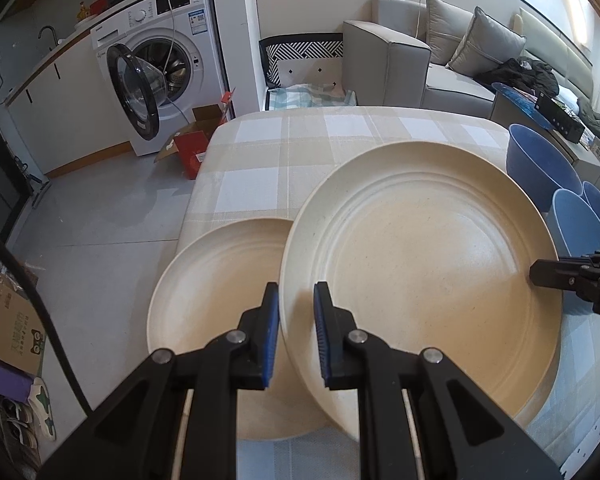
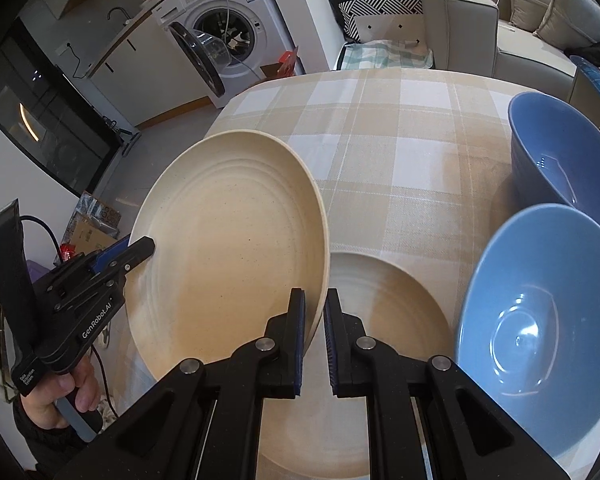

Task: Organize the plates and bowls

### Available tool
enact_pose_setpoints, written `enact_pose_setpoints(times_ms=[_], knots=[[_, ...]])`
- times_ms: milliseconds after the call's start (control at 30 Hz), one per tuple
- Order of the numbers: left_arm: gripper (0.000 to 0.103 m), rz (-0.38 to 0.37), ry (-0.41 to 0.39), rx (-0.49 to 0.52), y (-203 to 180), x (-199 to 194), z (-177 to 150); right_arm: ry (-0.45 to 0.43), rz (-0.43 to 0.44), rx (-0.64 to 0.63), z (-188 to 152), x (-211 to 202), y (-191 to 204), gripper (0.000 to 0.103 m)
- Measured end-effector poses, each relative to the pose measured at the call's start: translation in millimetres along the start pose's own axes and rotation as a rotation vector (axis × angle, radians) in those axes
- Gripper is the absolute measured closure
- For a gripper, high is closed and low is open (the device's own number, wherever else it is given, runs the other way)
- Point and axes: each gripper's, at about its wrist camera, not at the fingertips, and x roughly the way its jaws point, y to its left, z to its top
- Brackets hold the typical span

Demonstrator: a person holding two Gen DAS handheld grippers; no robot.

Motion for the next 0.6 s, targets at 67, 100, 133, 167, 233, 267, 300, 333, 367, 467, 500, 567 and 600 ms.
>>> enact_pose_setpoints(times_ms=[67, 100, 133, 167, 233, 267, 300, 333, 367, 467, 500, 567, 600], knots=[[0.089, -0.005, 0.0, 0.003, -1.3, -1.7, -3.5, -0.006, -0.009, -0.009, -6.9, -1.5, 0.8, 0.093], [0.089, -0.015, 0.002, -0.003, -0.7, -2.3, -5.8, -0.007, -0.009, -0.015, -10.6, -1.9, 0.5, 0.093], [0.089, -0.023, 0.004, -0.006, -1.4, -2.3, -7.4, -0.009, -0.008, -0.015, -13.2, -2.4, -0.2, 0.093], [0.089, -0.029, 0.004, -0.008, -1.9, -2.9, -9.3, -0.01, -0.009, -0.016, -15.6, -2.7, -1.0, 0.093], [0.089, -0.036, 0.007, -0.01, -3.2, -3.6, -11.7, -0.01, -0.012, -0.02, -21.3, -2.3, -2.2, 0.093], [0.089, -0.038, 0.008, -0.011, -4.1, -3.9, -13.2, -0.009, -0.016, -0.023, -23.7, -1.6, -3.0, 0.093], [0.089, -0.039, 0.008, -0.013, -4.4, -4.3, -15.0, -0.007, -0.019, -0.027, -27.6, -1.2, -2.6, 0.093], [0.089, -0.037, 0.009, -0.014, -4.6, -4.4, -16.7, -0.004, -0.019, -0.028, -30.7, 0.0, -2.6, 0.092], [0.089, -0.035, 0.012, -0.014, -4.7, -3.7, -17.3, 0.002, -0.019, -0.031, -34.9, 2.1, -2.3, 0.092], [0.089, -0.035, 0.015, -0.018, -3.6, -2.6, -20.8, 0.011, -0.022, -0.04, -45.0, 7.7, -1.0, 0.091], [0.089, -0.034, 0.016, -0.018, -3.6, -2.6, -21.7, 0.014, -0.022, -0.041, -47.7, 9.5, -0.6, 0.091], [0.089, -0.034, 0.017, -0.016, -4.0, -3.0, -24.3, 0.017, -0.019, -0.037, -54.0, 13.2, -0.9, 0.091], [0.089, -0.034, 0.017, -0.013, -4.6, -3.1, -25.9, 0.015, -0.024, -0.041, -56.7, 15.1, -0.6, 0.091]])
